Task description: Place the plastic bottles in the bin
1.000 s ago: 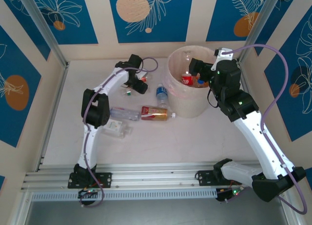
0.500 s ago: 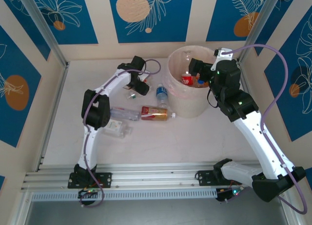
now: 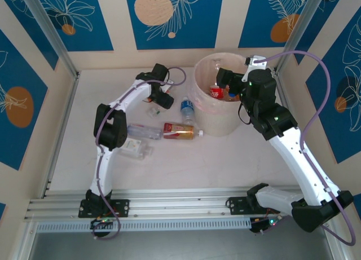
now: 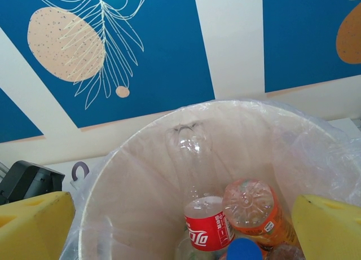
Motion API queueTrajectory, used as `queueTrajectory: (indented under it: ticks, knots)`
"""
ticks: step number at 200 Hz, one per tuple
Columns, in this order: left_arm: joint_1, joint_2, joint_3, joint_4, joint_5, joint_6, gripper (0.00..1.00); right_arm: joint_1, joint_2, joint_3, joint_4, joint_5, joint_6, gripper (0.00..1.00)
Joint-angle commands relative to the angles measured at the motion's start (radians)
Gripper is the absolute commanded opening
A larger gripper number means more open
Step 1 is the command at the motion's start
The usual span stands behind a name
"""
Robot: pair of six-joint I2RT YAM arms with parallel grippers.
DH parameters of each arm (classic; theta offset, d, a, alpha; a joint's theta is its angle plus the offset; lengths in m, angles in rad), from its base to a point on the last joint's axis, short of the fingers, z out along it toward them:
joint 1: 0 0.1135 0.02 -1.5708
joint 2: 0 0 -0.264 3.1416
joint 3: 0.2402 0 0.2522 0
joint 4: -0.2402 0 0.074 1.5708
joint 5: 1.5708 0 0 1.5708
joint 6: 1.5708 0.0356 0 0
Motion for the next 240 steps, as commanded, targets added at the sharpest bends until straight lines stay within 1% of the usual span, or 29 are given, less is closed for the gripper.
queueTrajectory:
  ticks: [1,19,42,95,115,131,152,179,211,240]
  knots:
    - [-0.004,0.042,0.04,0.001,0.028,-0.026,0.8,0.011,-0.003,-0.007,0.038,0.013,-0.003,0.99]
    - [-0.007,0.06,0.043,-0.002,0.027,-0.033,0.78,0.011,-0.004,-0.007,0.038,0.014,-0.001,0.99]
    - [-0.011,0.079,0.041,0.001,0.024,-0.043,0.72,0.014,-0.005,-0.006,0.039,0.015,-0.001,0.99]
    - [-0.016,0.111,0.041,0.017,0.014,-0.05,0.7,0.017,-0.001,-0.01,0.035,0.014,0.0,0.99]
    - [-0.016,0.111,0.04,0.019,0.006,-0.051,0.65,0.017,-0.002,-0.009,0.032,0.016,-0.001,0.99]
    - [-0.016,0.1,0.036,0.017,0.002,-0.053,0.58,0.017,-0.004,-0.011,0.03,0.017,0.003,0.99]
    - [-0.016,0.049,0.001,0.038,-0.004,-0.054,0.5,0.017,-0.005,-0.009,0.019,0.017,0.011,0.99]
    - [-0.016,-0.054,-0.064,0.068,-0.023,-0.05,0.43,0.017,-0.002,0.005,-0.016,-0.007,0.027,0.99]
    - [-0.016,-0.207,-0.186,0.132,-0.048,-0.053,0.39,0.017,0.001,0.015,-0.048,-0.062,0.059,0.99]
    - [-0.016,-0.371,-0.322,0.213,-0.072,-0.072,0.37,0.016,0.002,0.019,-0.059,-0.142,0.09,0.99]
